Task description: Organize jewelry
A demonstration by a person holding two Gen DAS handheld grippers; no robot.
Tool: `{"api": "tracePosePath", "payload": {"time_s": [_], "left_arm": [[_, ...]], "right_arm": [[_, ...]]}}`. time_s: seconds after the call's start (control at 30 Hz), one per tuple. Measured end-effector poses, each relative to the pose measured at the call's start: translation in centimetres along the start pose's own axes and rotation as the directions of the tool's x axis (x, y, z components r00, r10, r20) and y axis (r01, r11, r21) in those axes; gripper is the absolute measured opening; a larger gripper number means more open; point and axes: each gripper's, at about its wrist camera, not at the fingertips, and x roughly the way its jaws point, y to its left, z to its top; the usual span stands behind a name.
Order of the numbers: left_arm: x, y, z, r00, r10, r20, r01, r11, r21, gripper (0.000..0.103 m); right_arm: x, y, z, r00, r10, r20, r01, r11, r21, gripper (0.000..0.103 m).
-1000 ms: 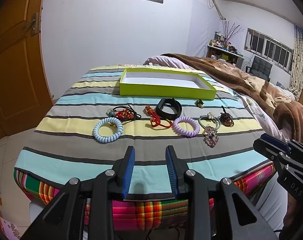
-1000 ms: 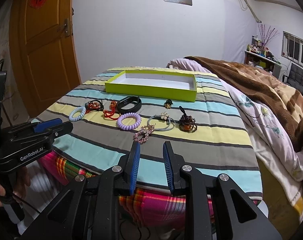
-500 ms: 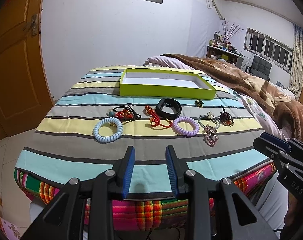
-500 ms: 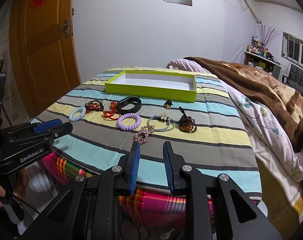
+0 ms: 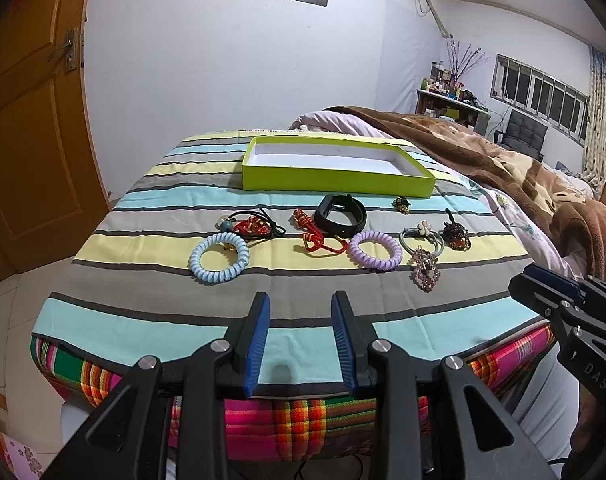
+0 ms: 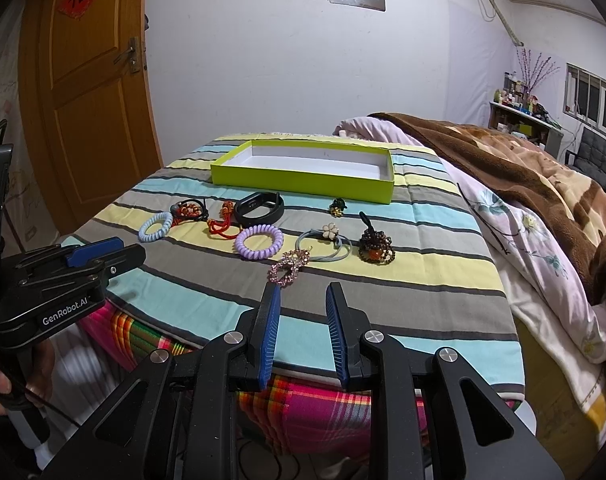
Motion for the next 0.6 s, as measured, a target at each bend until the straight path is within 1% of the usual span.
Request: {"api": "tracePosePath", "payload": {"time_s": [0.6], "left_arm": [[0.16,-0.09,-0.33,1.000,0.004,-0.004,-0.004,1.000,0.002,0.033]], "right_arm": [[0.03,0.00,0.01,1.000,0.000,-0.002,0.000,1.000,0.000,0.024]]}}
